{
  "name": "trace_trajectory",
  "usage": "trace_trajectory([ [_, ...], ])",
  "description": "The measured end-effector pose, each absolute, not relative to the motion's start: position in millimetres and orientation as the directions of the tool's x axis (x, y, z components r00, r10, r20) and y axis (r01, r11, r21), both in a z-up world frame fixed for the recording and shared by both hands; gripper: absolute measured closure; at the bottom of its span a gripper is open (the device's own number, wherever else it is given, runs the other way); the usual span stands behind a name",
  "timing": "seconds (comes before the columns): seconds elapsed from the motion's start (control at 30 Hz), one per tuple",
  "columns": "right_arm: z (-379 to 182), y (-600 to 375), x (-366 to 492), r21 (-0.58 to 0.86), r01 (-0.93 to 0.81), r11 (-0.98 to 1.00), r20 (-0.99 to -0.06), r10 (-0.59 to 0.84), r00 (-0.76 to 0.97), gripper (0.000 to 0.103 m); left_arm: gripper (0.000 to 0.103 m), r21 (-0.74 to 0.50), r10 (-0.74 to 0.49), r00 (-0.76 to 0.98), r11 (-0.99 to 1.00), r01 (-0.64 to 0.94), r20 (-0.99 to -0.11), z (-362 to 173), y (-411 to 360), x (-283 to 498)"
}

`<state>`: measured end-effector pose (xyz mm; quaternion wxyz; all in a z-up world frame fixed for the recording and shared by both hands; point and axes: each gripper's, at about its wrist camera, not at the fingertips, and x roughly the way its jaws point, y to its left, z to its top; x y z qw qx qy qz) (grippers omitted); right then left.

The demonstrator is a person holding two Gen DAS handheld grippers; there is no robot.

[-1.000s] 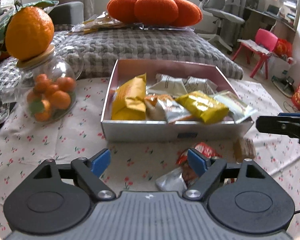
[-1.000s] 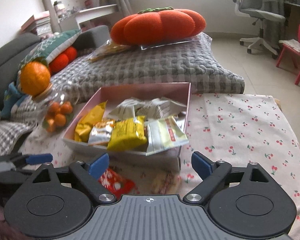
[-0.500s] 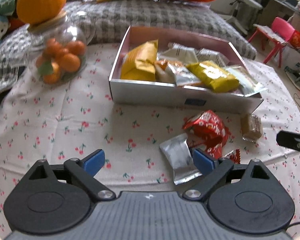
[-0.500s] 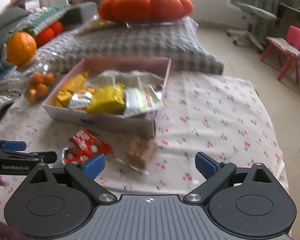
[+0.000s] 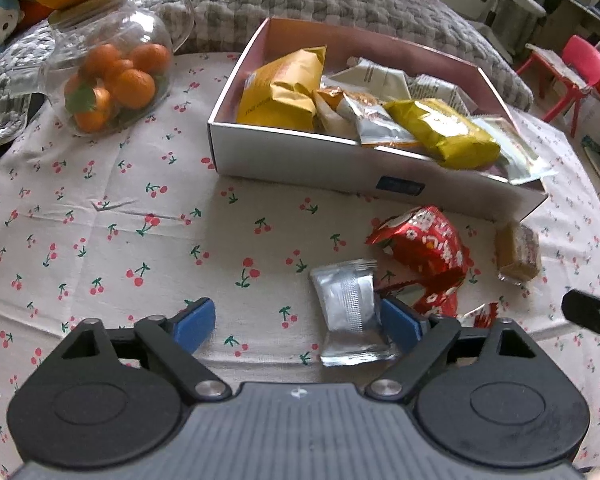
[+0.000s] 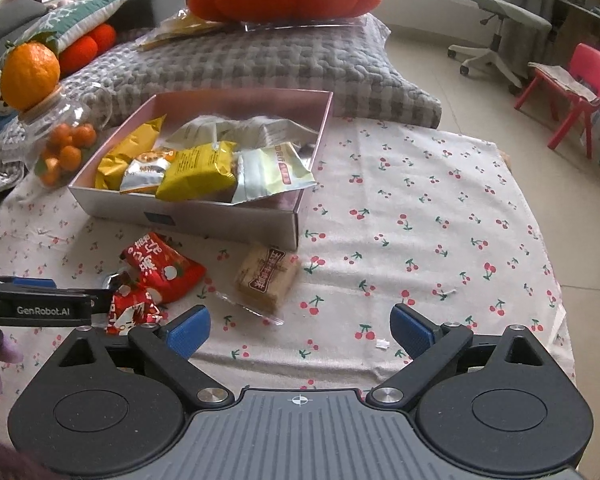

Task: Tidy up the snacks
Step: 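Withdraw both grippers toward the silver foil packet and the brown square cake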

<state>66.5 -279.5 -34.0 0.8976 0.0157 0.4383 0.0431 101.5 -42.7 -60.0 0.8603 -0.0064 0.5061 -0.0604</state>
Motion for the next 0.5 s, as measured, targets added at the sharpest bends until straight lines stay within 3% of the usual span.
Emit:
trace_trajectory([
  [0.27,-36.5,-280.1,70.2,0.068,-0.051,0.996,-0.778,0.085,0.623,0.005,0.026,-0.014,-0.072,0.5,0.993,0.119,-0.863,-61.0,-30.0,100.2],
  [0.5,-37.1,-282.4,67.6,0.068,-0.061,0.996,-0.752,0.092,0.653,0.005,0.025,0.033,-0.084,0.559,0.98,0.197,-0.825,-62.4,-7.9,91.2],
])
